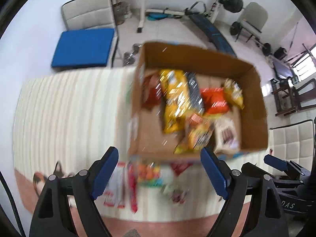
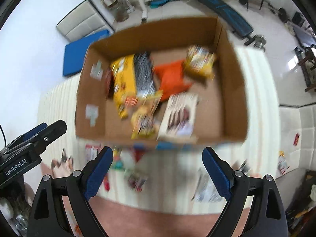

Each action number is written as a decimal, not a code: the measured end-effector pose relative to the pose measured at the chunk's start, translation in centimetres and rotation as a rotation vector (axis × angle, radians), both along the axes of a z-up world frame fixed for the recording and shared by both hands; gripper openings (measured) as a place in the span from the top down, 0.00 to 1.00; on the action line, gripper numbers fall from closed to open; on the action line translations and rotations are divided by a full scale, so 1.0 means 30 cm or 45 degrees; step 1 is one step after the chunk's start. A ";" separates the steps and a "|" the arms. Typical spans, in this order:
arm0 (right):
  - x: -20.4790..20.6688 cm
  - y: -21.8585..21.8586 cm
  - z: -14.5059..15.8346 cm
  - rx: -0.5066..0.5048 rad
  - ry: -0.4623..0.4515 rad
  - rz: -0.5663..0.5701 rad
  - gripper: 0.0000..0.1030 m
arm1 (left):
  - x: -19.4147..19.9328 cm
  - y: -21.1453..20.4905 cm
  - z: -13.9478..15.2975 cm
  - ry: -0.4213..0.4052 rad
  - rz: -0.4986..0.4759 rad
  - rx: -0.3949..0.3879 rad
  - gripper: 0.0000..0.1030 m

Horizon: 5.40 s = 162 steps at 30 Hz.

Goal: Organize snacks
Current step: 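Grasp the red-white packet with the left tool while the right tool grasps the red sausage stick, then carry the packet and sausage into the box and open both tools, then grasp the clear face-print snack bag with the left tool while the right tool grasps the white cookie pack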

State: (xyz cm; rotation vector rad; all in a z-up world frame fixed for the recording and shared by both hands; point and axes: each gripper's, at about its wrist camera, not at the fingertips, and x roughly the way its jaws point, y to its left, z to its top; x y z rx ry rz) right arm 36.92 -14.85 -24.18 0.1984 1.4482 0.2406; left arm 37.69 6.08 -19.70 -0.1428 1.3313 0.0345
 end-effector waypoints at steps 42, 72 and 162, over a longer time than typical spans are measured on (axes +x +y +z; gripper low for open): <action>-0.196 0.579 -0.461 0.039 0.343 0.157 0.11 | -0.415 0.312 -0.648 0.370 0.230 -0.009 0.53; -0.267 0.736 -0.480 -0.112 0.160 0.314 0.82 | -0.531 0.393 -0.648 0.369 0.337 -0.024 0.56; -0.212 -0.310 -0.093 0.018 0.036 -0.142 0.09 | -0.202 -0.197 -0.103 0.012 -0.025 0.087 0.13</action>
